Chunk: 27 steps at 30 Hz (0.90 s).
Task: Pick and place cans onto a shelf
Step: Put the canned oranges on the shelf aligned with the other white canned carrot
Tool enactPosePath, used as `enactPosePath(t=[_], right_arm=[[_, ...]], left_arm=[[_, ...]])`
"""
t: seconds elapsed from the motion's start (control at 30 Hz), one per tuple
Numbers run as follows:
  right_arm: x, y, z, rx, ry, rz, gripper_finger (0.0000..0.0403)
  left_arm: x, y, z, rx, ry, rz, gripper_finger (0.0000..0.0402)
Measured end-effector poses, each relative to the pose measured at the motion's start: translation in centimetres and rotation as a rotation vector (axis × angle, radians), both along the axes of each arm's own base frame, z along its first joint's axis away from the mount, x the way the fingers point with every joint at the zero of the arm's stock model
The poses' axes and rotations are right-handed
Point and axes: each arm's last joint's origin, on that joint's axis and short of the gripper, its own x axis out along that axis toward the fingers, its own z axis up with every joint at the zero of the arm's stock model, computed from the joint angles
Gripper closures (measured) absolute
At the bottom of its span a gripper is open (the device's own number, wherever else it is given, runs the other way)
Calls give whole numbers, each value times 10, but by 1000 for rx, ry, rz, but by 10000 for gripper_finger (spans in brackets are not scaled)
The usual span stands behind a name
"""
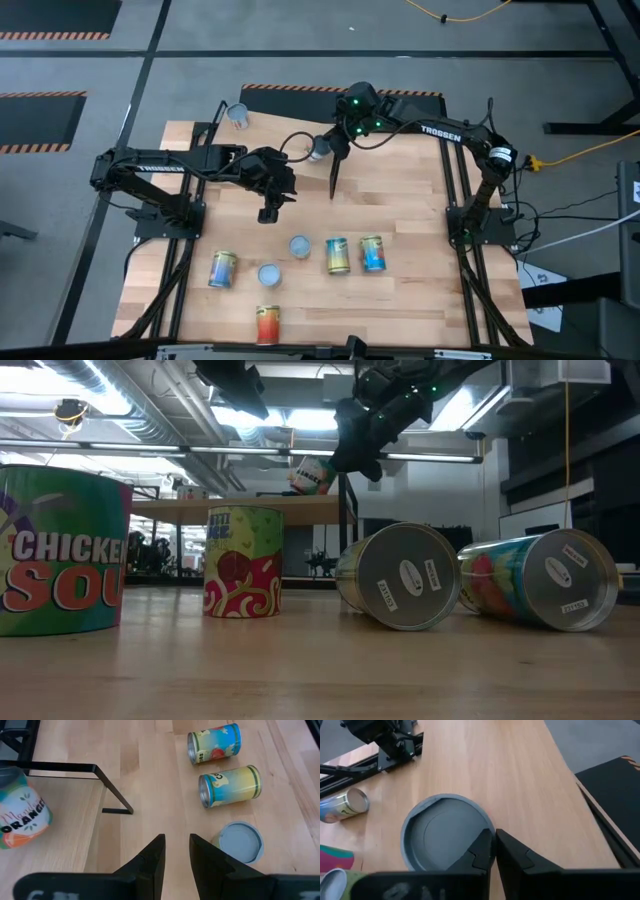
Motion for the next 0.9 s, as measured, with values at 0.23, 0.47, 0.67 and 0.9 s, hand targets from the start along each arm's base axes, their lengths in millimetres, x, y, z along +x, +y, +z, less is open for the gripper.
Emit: enactPosePath(t=[0.23,0.47,0.67,0.9], right_arm=[[-1,-1,-1,-20,17,-30,281],[-2,-5,0,-10,10,-53,202],[-3,-7,0,-6,9,-61,197],[-22,-10,22,12,-45,-53,196]], left_arm=[[0,0,0,0,0,0,321],[0,0,0,0,0,0,321],[0,0,0,0,0,0,321],[0,0,0,0,0,0,321]])
